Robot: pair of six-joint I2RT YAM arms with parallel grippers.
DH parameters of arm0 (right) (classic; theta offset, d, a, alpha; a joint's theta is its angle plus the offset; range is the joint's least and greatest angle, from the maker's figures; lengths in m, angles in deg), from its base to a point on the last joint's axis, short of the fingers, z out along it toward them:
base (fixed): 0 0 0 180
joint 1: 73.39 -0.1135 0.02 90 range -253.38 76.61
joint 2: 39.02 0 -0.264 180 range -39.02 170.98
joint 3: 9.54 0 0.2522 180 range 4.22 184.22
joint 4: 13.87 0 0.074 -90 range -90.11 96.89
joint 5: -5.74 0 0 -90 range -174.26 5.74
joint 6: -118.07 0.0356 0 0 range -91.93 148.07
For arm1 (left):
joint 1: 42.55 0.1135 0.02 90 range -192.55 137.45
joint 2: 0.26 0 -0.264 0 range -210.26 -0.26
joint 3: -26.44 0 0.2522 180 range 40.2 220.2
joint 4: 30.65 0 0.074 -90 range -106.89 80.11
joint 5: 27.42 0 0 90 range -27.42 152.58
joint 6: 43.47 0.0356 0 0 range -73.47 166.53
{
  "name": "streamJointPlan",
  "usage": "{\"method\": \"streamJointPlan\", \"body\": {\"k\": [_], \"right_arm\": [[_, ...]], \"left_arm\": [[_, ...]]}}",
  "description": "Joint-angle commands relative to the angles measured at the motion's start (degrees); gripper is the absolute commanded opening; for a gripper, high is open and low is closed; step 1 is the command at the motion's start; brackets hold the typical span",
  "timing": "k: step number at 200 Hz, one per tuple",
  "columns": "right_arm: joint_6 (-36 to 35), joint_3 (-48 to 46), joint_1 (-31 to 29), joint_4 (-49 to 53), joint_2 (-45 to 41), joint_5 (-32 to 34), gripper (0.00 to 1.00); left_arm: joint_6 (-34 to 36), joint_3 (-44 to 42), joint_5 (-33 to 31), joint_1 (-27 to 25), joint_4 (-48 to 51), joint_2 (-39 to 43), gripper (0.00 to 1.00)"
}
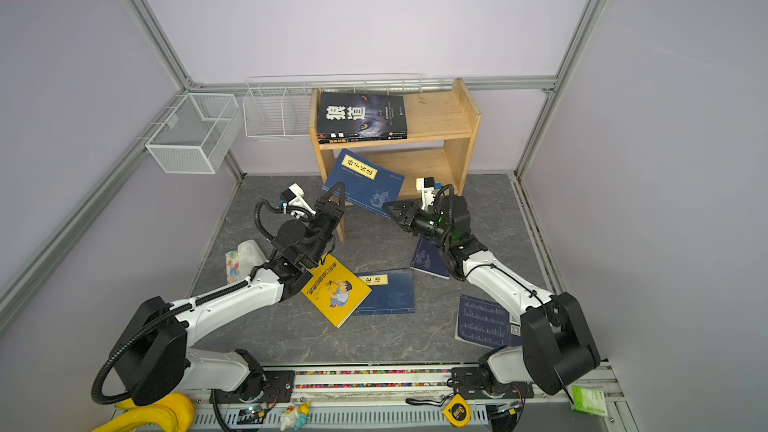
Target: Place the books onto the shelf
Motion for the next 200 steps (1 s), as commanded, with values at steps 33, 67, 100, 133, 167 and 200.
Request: {"method": "streamJointPlan", "body": {"k": [33,67,100,133,167,200], "right_arm": [[-13.02,9.57,1.08,18.35,0.47,3.25,0.13],[-22.92,17.99,2.31,31.44,3.29,0.77,0.12],[-29.54,23.38,3.54,37.71,6.96,-3.27,0.12],[-33.4,27.42,4.97,41.38,10.91,-8.63,0.12],[-35.44,31.0,5.52,43.4,13.9,-10.42,0.12],[-36.12,33.92,5.95,43.45,16.26,-10.04,0.13]], "left_arm": [[-1.14,1.55,2.14,-0.85,8.82,1.87,0.24],[-1.12,1.93,3.34,-0.85,21.39,5.04,0.55],[-0.89,-1.02,0.54,-0.84,31.11,12.19,0.67],[2.03,-2.23,-2.77,0.22,42.71,21.99,0.77],[6.25,-2.76,2.23,5.67,49.59,29.14,0.82],[13.3,0.3,10.53,9.51,53.68,29.86,0.88]]}}
